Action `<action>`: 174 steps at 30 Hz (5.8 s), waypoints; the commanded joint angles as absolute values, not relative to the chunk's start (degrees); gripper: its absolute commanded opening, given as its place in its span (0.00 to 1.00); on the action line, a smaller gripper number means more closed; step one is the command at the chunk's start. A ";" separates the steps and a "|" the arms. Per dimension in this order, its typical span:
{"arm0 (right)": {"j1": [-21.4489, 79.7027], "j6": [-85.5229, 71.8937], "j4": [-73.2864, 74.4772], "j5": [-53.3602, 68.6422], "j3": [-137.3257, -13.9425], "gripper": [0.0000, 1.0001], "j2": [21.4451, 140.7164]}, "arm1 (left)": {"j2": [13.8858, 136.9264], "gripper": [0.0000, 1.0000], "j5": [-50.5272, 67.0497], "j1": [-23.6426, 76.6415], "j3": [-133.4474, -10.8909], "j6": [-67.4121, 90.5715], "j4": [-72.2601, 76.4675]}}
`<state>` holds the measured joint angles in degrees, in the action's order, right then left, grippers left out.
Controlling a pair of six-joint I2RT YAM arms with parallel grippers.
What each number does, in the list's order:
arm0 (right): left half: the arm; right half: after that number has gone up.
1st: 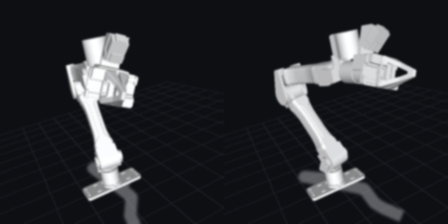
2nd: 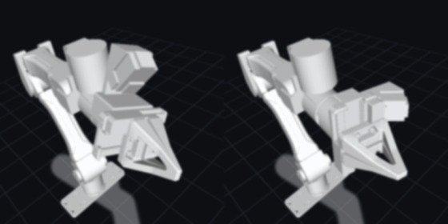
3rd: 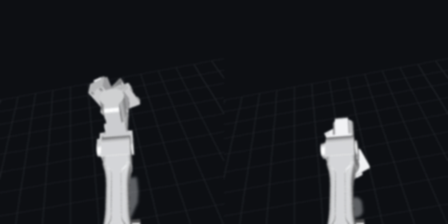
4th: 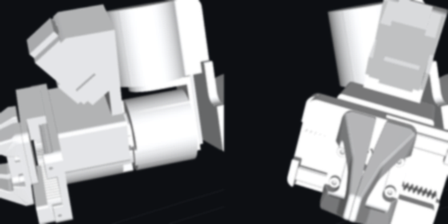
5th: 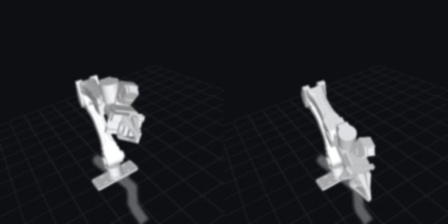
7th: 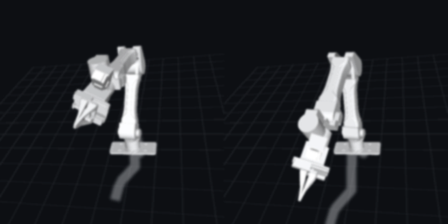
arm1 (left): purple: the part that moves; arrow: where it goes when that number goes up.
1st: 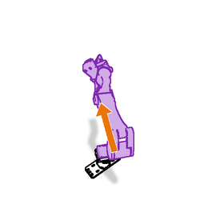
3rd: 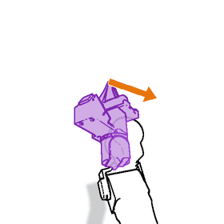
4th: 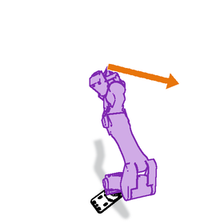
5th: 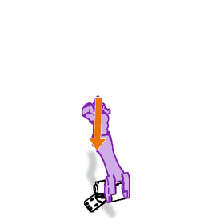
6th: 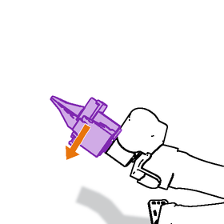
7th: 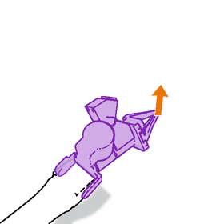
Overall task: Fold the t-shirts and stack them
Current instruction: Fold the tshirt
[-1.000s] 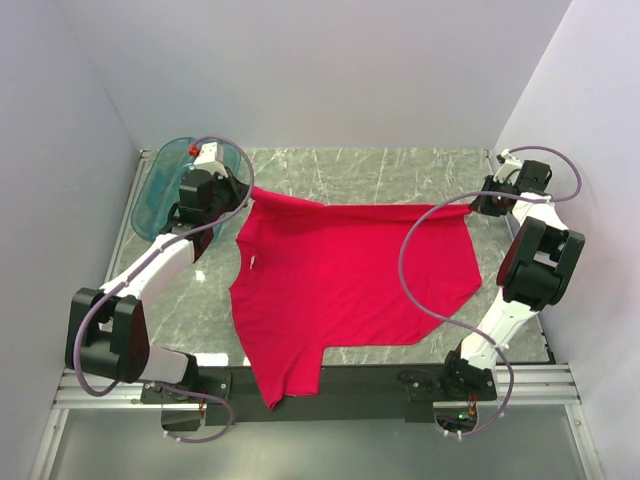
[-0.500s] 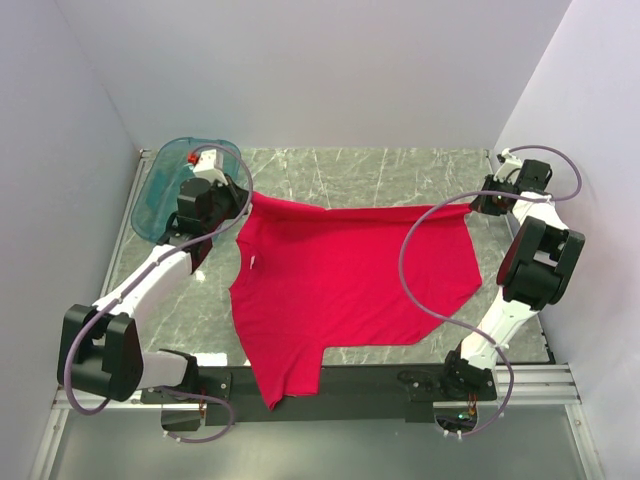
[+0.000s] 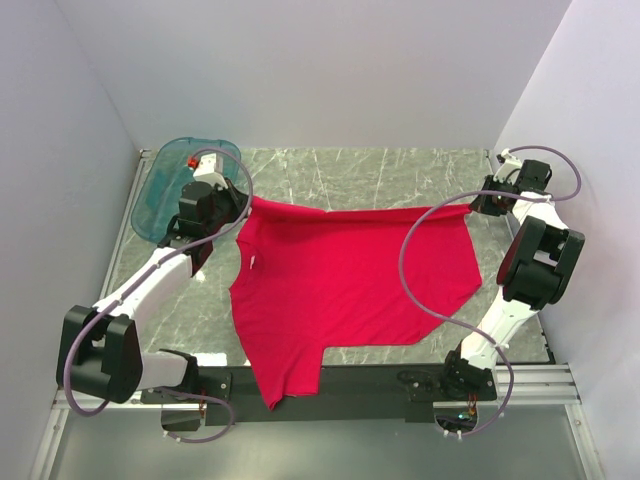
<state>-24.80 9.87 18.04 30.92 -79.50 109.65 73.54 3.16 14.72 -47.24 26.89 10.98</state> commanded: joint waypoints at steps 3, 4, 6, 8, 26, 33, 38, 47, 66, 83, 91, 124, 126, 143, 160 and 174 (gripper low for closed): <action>-25.22 9.93 17.31 30.76 -81.39 0.00 109.42 | 71.37 0.00 2.72 14.94 -46.85 27.77 11.43; -25.14 9.93 17.31 30.76 -81.39 0.00 109.42 | 71.28 0.00 2.55 14.94 -46.85 27.77 11.34; -25.14 9.93 17.31 30.76 -81.30 0.00 109.51 | 71.19 0.00 2.72 14.94 -46.76 27.86 11.34; -25.14 9.93 17.40 30.67 -81.12 0.00 109.25 | 71.02 0.00 2.64 14.94 -46.58 27.95 11.25; -28.57 11.43 15.73 29.35 -72.95 0.56 103.54 | 69.96 0.00 4.13 14.94 -44.74 29.00 11.16; -28.65 11.07 15.47 30.67 -71.81 0.57 102.39 | 68.65 0.00 5.01 15.20 -42.90 29.88 11.07; -28.83 10.99 15.47 31.02 -71.46 0.57 102.57 | 68.03 0.00 5.18 15.47 -41.49 30.41 11.07; -29.36 10.99 15.56 31.73 -71.28 0.57 102.57 | 68.03 0.00 4.31 16.00 -40.34 30.85 10.99; -29.71 11.07 15.56 32.78 -70.84 0.57 102.39 | 56.70 0.72 0.79 16.35 -36.74 33.92 5.62; -29.62 14.50 21.00 40.34 -69.35 0.57 99.32 | 95.15 0.68 18.63 16.70 -61.86 25.14 -5.08; -29.62 14.77 21.71 42.36 -67.24 0.57 97.82 | 106.52 0.64 16.71 18.98 -70.39 22.06 -11.16; -30.94 13.80 21.97 44.56 -67.32 0.57 98.79 | 112.06 0.49 10.63 21.88 -77.43 15.65 -19.42; -31.20 13.71 21.80 44.74 -67.32 0.57 98.88 | 112.23 0.49 10.55 21.88 -77.69 15.38 -19.77; -32.17 13.36 21.88 45.53 -67.32 0.57 98.79 | 111.09 0.37 9.23 23.55 -77.70 14.15 -22.67; -32.96 13.18 22.06 46.67 -67.32 0.57 98.88 | 108.02 0.01 7.73 23.64 -76.82 14.50 -21.62; -33.40 13.10 21.89 47.11 -67.24 0.57 98.61 | 99.32 0.01 11.60 24.78 -71.99 16.26 -20.48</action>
